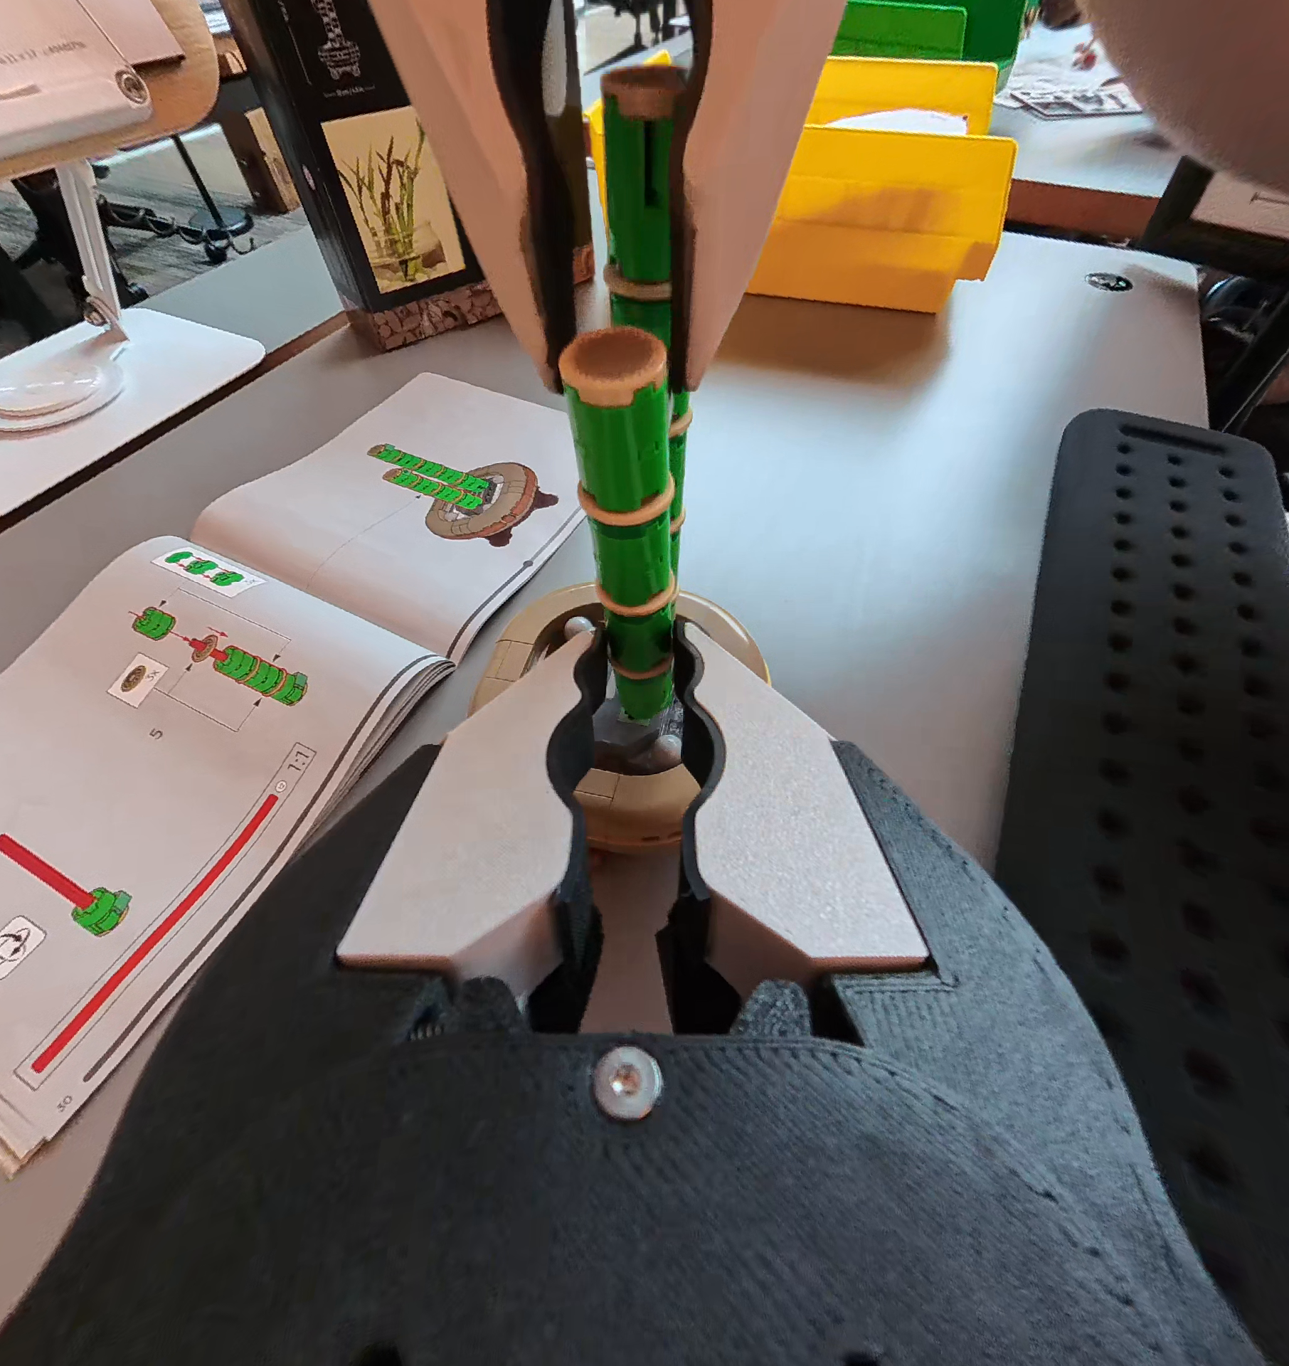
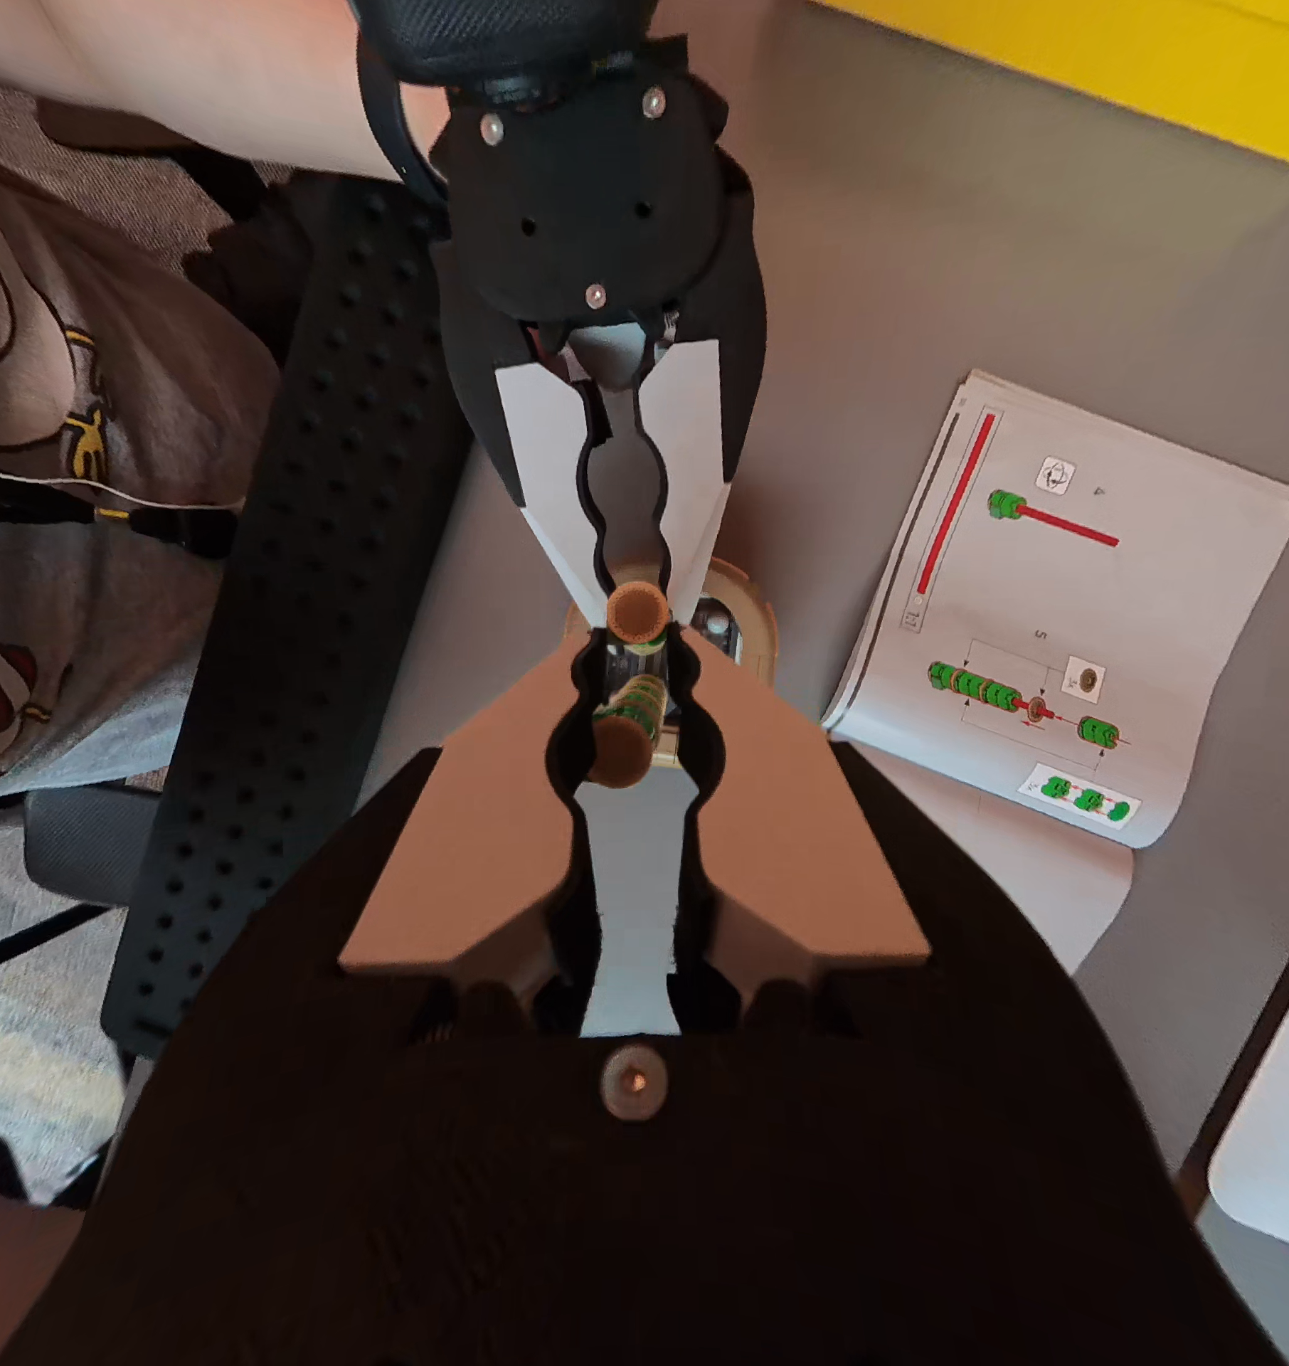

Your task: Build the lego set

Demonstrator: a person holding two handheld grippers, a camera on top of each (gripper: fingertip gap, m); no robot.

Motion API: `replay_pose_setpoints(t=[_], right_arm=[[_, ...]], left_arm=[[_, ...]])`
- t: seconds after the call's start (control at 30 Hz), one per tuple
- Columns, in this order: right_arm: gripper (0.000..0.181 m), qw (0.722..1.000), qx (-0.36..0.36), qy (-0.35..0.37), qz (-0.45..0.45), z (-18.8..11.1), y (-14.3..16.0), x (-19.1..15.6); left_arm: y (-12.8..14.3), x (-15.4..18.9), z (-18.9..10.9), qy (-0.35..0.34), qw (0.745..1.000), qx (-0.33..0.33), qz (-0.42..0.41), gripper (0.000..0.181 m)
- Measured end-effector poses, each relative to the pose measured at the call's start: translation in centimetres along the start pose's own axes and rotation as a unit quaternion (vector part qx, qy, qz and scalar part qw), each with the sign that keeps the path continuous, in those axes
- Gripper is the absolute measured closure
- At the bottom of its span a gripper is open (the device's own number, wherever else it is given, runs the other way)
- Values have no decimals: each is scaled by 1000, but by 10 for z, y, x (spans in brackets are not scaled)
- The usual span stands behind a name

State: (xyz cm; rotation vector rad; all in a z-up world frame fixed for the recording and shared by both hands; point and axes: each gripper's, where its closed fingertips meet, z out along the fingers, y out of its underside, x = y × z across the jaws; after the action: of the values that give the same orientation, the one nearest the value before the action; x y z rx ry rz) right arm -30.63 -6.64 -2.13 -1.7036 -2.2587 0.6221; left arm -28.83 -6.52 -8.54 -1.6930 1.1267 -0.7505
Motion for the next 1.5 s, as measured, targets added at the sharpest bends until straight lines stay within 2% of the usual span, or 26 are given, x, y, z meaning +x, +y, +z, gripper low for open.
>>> replay_pose_setpoints(t=[0.17, 0.97, 1.2, 1.5], right_arm=[[164, 999, -47, -1, 3, 0, 4, 0], [166, 993, -116, 20, 2, 5, 8, 0], [163, 992, -122, 25, 7, 1, 12, 2], [157, 994, -107, 36, -7, -7, -1, 1]], left_arm=[[0, -1, 2, -2, 1000, -4, 2, 165], [5, -3, 3, -18, 999, -27, 30, 165], [4, -3, 4, -14, 999, -19, 23, 165], [5, -2, 4, -15, 999, -16, 26, 165]])
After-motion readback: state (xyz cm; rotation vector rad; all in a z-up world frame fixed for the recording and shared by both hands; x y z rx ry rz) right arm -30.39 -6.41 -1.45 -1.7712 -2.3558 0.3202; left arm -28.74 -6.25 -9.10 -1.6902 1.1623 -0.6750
